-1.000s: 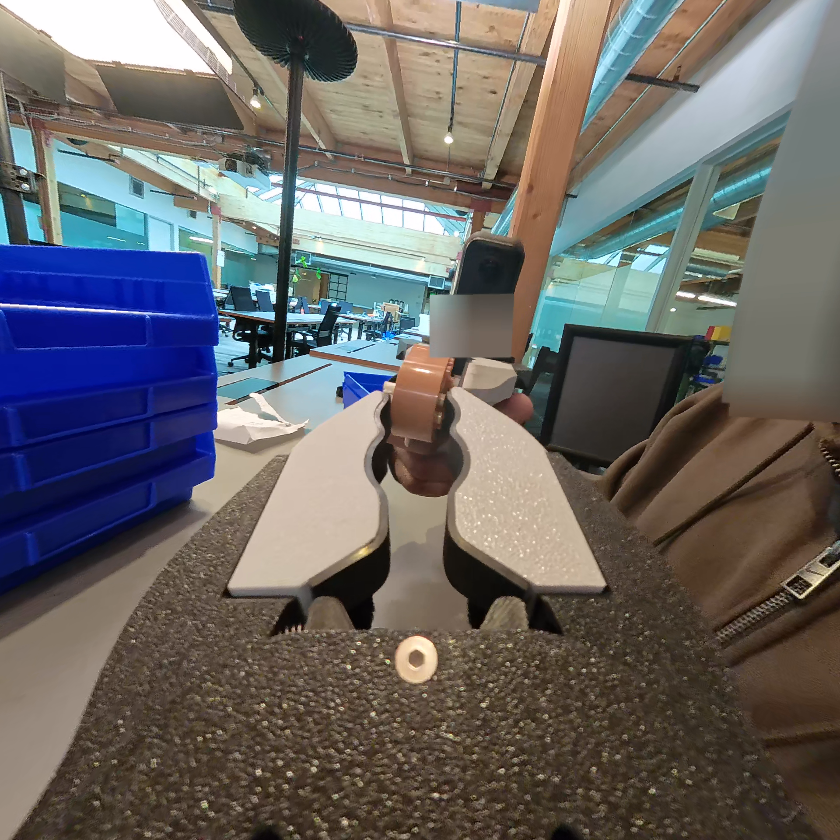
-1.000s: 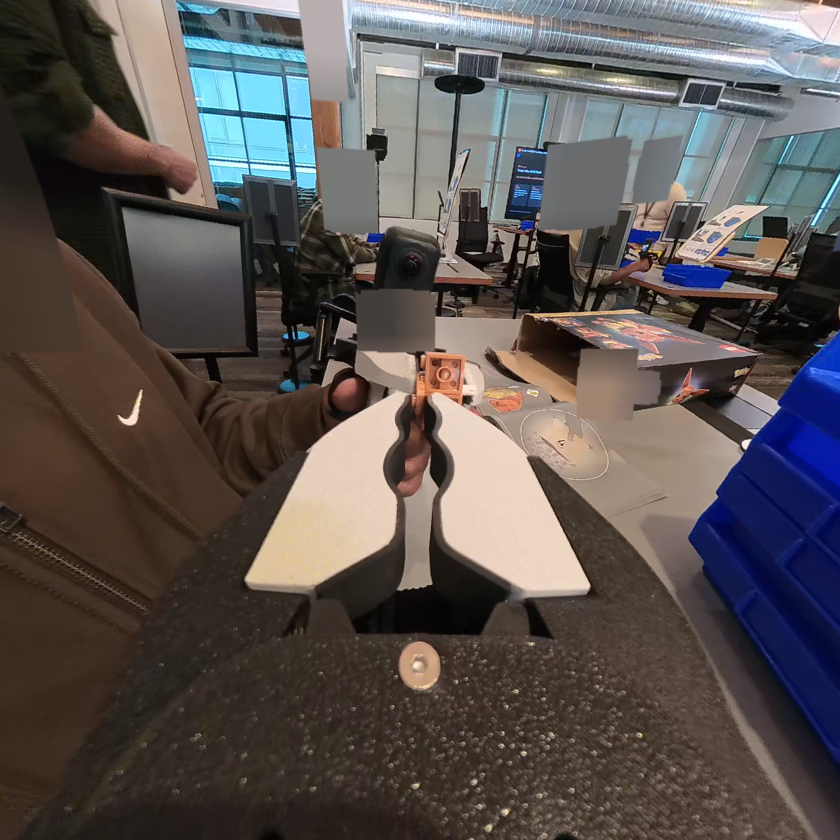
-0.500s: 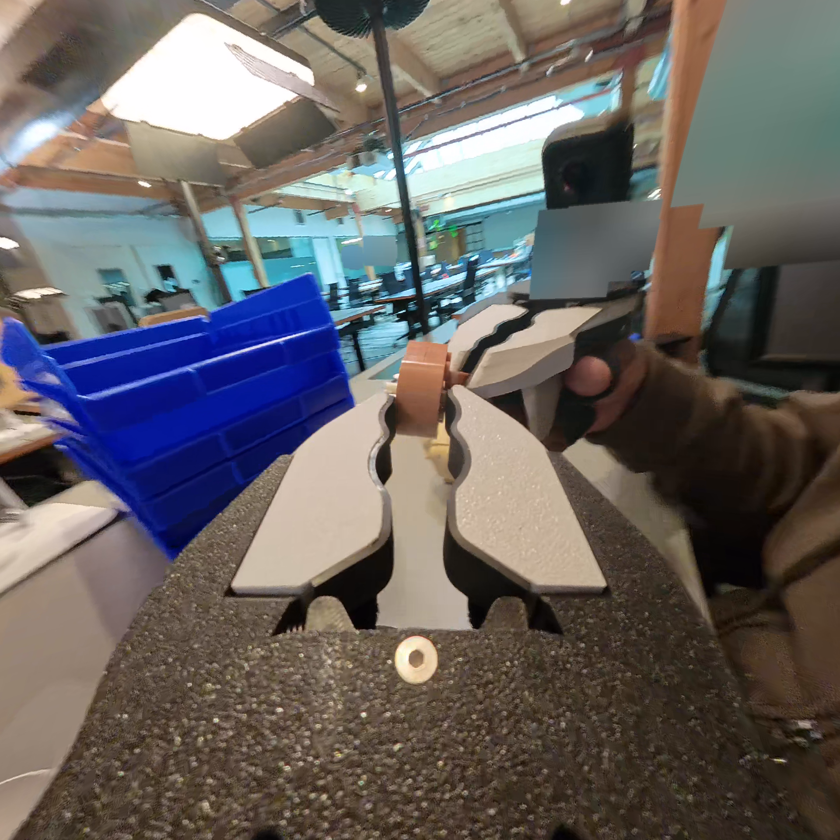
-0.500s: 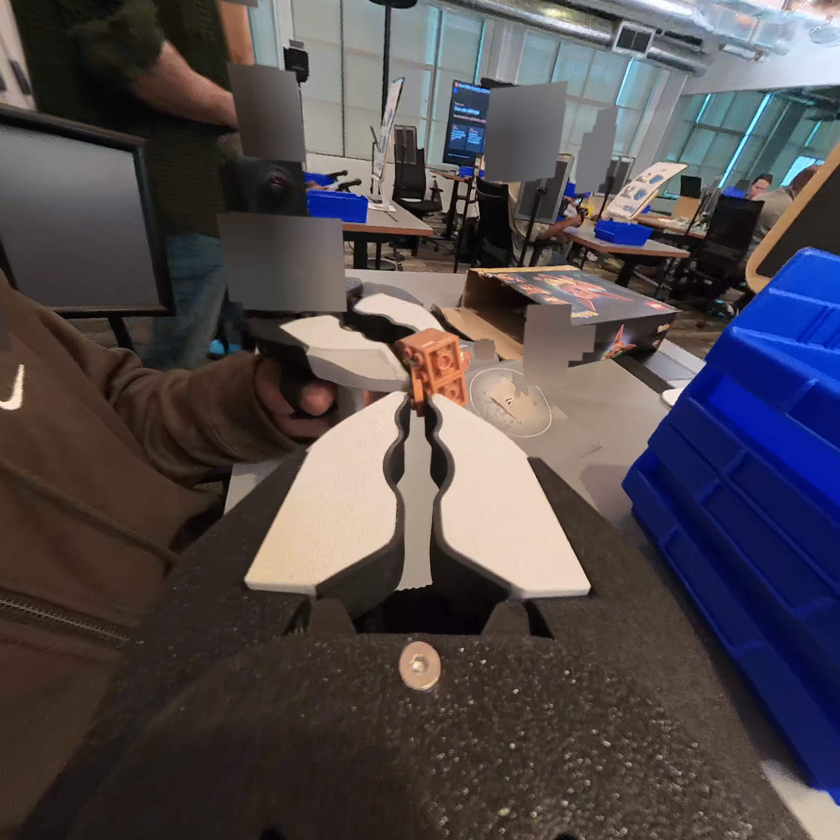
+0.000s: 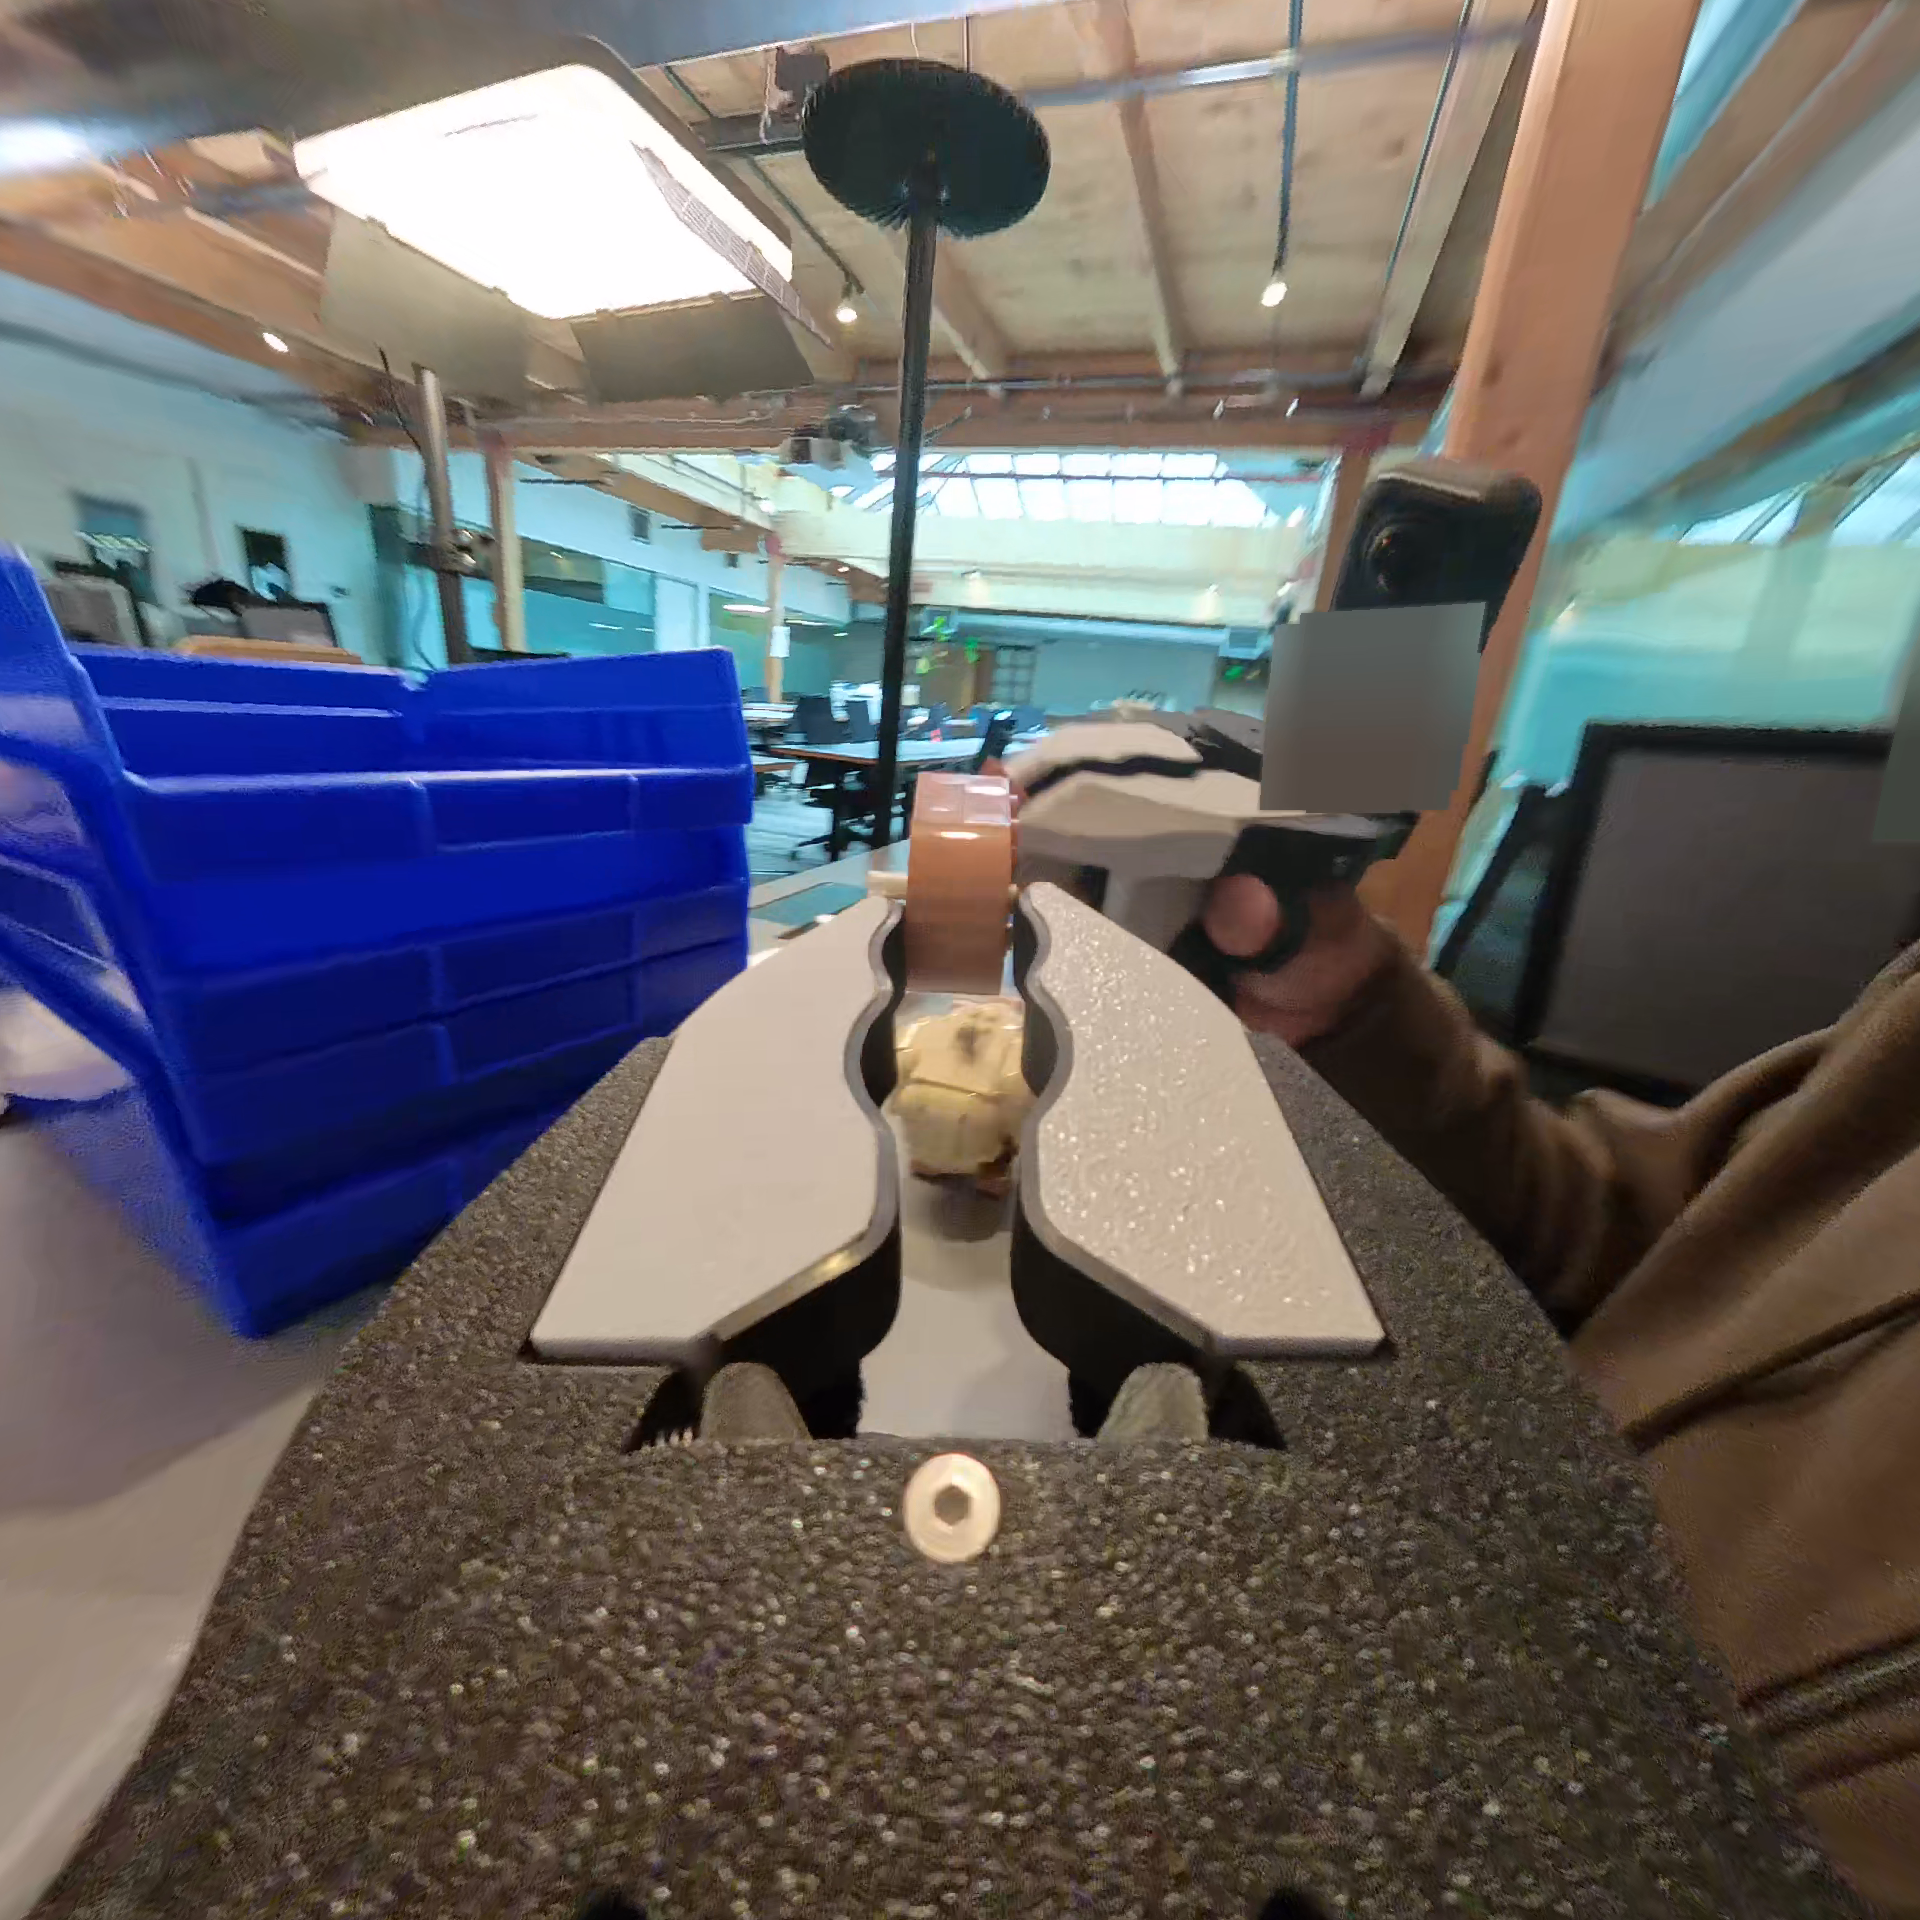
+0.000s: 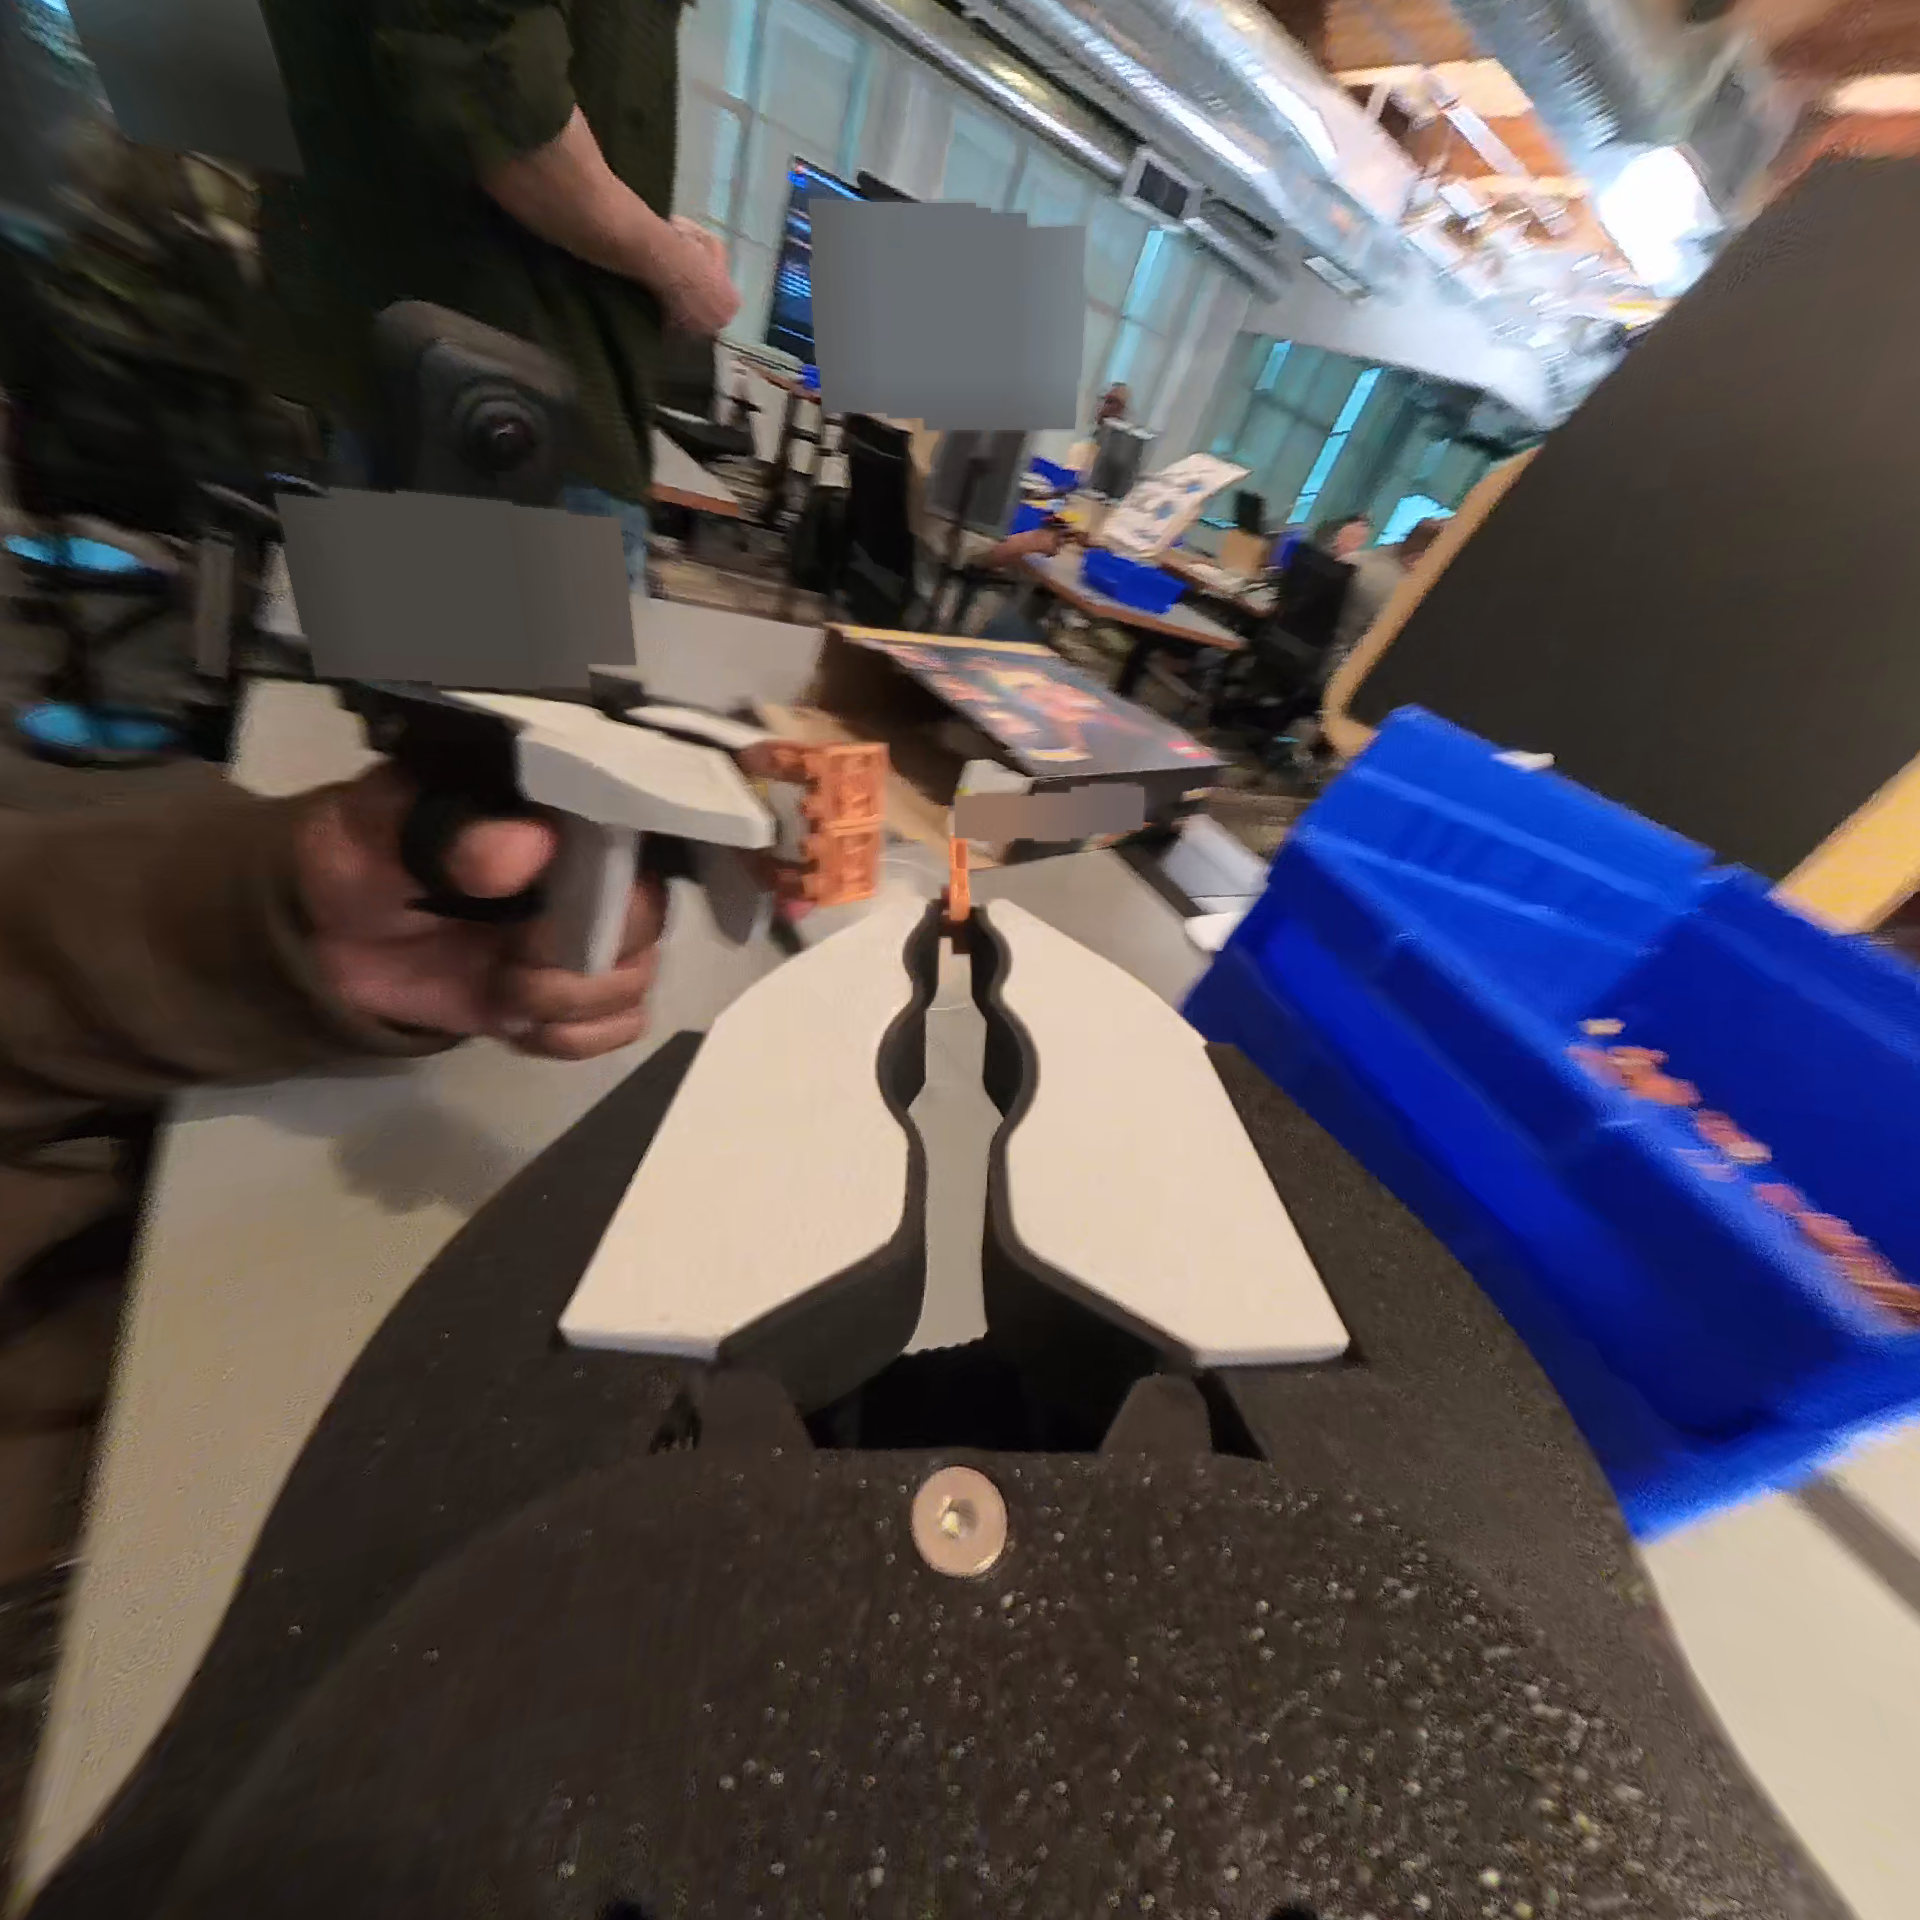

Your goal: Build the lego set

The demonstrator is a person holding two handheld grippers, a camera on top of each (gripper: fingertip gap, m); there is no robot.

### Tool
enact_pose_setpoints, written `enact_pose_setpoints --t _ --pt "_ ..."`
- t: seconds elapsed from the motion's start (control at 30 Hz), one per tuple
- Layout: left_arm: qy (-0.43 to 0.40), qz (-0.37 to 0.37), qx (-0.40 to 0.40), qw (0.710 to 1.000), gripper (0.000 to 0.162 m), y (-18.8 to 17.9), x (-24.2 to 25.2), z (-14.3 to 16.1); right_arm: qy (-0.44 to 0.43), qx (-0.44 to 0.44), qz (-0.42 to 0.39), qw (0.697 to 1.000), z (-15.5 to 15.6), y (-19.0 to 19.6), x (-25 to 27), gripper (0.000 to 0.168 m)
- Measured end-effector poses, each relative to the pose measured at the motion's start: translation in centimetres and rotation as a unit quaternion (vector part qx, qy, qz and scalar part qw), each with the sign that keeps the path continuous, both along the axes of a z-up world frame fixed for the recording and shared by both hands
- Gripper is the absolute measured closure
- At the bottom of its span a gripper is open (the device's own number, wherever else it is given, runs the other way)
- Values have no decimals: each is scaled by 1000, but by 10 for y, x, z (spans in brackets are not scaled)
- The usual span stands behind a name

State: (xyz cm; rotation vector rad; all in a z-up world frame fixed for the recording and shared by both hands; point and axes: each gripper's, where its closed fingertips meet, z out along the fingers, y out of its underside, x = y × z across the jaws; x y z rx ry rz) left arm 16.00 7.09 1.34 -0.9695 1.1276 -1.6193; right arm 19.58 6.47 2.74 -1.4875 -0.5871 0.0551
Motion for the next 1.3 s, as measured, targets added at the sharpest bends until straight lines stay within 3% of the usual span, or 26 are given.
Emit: enact_pose_setpoints --t 0.13,0.23,0.37,0.57,0.63,0.73,0.87,1.0,1.13,1.3 --pt "-8 -55 -92 994 143 6 -2 3 -112 29 -109 987 40 28 42 163" --pt "-19 -65 -117 991 143 10 -5 6 -185 1 -218 958 62 68 95 163" --pt "-27 -65 -121 990 143 12 -8 8 -178 -56 -284 940 62 109 142 144" --pt "-48 -76 -114 989 143 7 -12 15 -157 -13 -204 966 40 77 89 144" --pt "-54 -41 -53 996 143 2 -14 17 -137 -21 -156 978 29 54 62 145" --pt "-63 56 101 991 143 -6 -14 18 -57 -45 -47 996 15 19 17 146" --pt "-78 171 309 932 143 -14 -13 14 42 -67 66 995 4 -16 -15 145" --pt "-69 228 435 869 144 -14 -9 4 91 -108 133 981 -9 -25 -25 140" --pt "-40 221 480 848 143 -10 -3 -8 107 -140 158 971 -20 -17 -28 137" --pt "-11 193 475 859 144 -7 0 -19 79 -133 145 977 -33 -4 -29 134"
